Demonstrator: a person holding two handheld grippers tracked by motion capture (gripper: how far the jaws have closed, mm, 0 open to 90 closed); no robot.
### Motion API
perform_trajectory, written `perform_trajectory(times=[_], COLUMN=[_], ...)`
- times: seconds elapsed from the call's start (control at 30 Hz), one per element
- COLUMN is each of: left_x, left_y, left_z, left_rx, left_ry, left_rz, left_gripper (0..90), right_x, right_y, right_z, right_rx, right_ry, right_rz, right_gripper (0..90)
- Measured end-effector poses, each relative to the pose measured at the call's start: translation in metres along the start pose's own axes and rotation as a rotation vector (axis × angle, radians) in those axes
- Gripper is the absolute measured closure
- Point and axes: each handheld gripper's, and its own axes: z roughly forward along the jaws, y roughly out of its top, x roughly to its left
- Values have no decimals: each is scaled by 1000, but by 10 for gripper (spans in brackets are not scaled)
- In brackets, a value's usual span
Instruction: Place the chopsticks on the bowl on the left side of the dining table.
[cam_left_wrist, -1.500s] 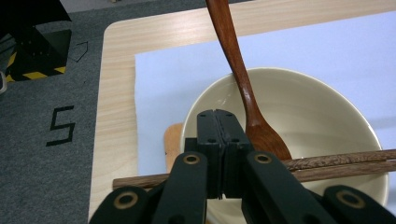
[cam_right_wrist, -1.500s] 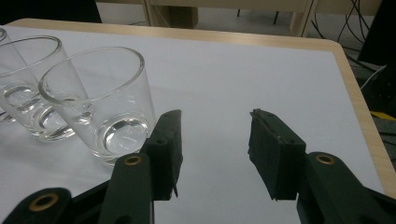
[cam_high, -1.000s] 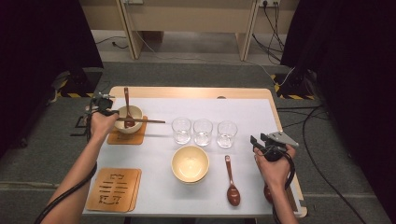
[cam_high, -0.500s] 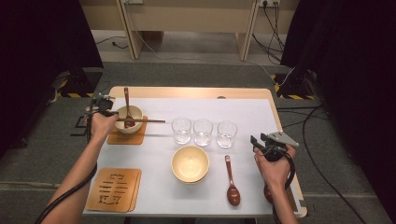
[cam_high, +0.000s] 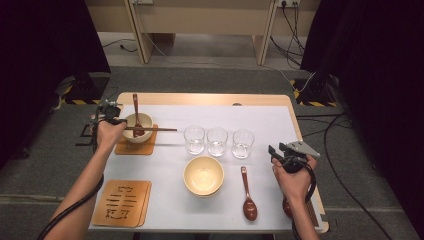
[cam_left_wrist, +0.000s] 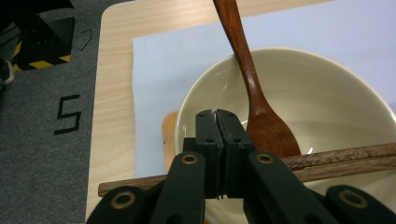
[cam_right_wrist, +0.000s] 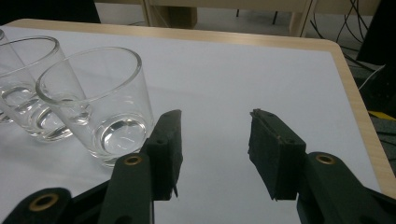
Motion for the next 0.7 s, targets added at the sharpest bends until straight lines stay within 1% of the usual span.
perform_trajectory(times=[0.07,0.2,0.3,0.47,0.57,0.7], left_x=[0,-3,-8,-22,-33,-46], left_y=[1,3,4,6,7,4], left_z=[-2,-6,-11,-22,-27,-31], left_rx=[-9,-35,-63,-101,-110,-126], left_ry=[-5,-17,-39,-95,-141,-178], left_rz=[-1,-3,-15,-14,-12,-10], left_gripper=[857,837,808,740,697,630], right_x=[-1,-1,-1,-2,-4,-5], right_y=[0,0,0,0,1,1], right_z=[0,0,0,1,0,2], right_rx=[-1,-1,-2,2,-2,-6], right_ry=[0,-1,-1,0,-1,0], right_rz=[-7,2,-2,5,3,10], right_gripper=[544,544,544,544,543,541])
